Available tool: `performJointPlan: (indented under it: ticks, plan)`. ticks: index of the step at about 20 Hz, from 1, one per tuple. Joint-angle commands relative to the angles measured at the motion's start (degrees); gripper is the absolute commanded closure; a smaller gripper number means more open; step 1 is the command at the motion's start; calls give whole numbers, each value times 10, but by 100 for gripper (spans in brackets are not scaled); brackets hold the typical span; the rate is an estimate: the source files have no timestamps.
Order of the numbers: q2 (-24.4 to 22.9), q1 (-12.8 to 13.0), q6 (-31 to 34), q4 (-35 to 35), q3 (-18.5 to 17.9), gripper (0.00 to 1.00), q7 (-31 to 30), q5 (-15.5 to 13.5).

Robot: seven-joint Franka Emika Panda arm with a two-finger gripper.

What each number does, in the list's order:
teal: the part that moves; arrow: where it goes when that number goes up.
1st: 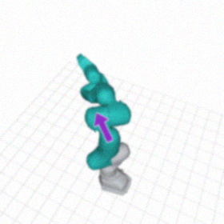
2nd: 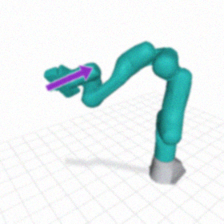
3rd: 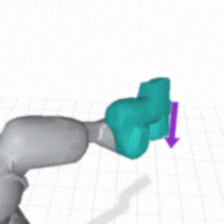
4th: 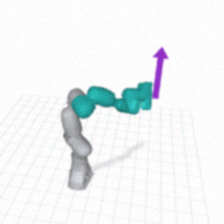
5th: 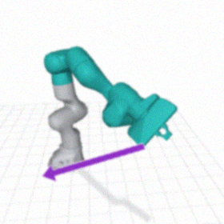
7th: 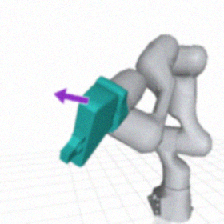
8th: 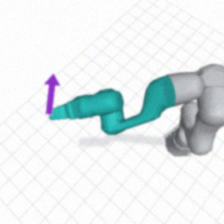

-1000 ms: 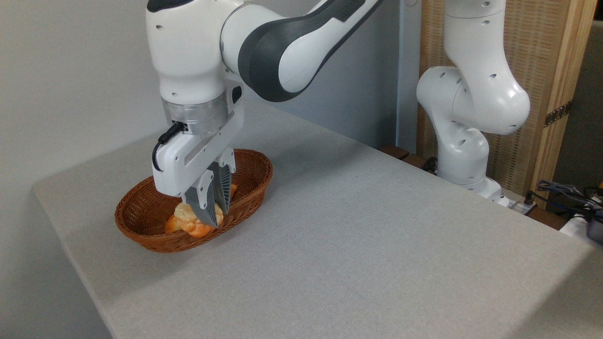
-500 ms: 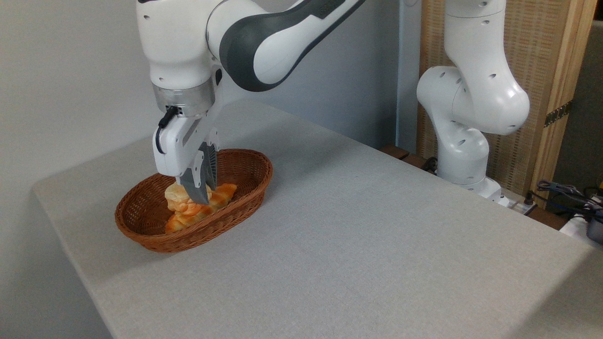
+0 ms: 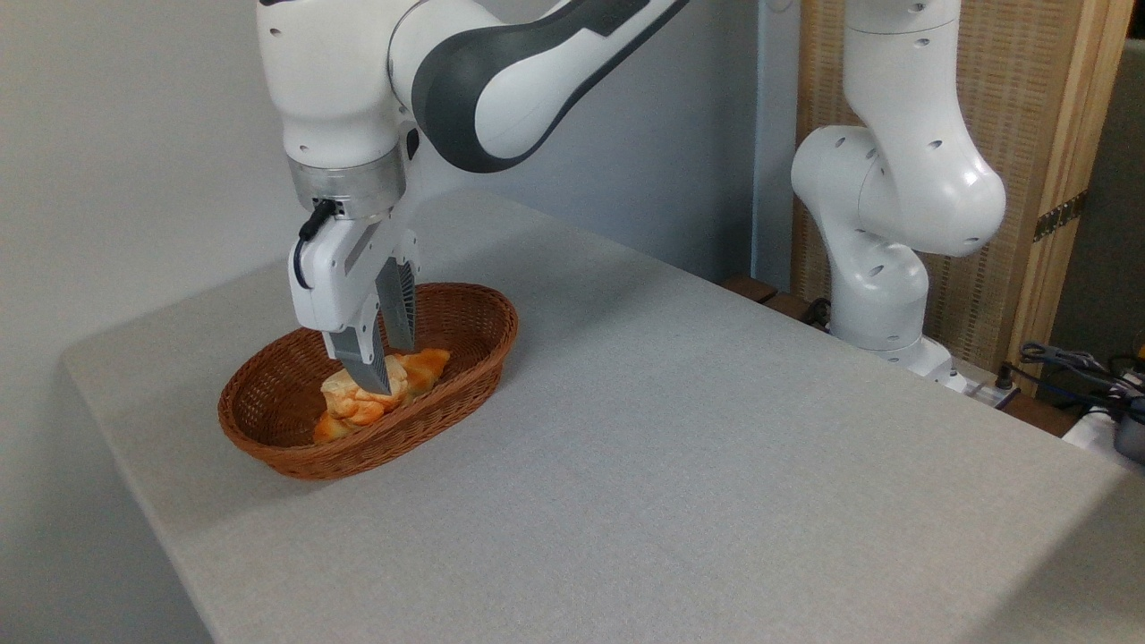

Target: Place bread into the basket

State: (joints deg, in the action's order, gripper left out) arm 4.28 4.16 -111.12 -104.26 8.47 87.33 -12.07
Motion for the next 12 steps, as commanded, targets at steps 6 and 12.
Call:
performJointPlan:
  ticks: [6,12]
  plan:
    - [-18,-5,11,2,-48,0,-108,-1]
    - [-34,-6,12,7,-77,0,-236,26]
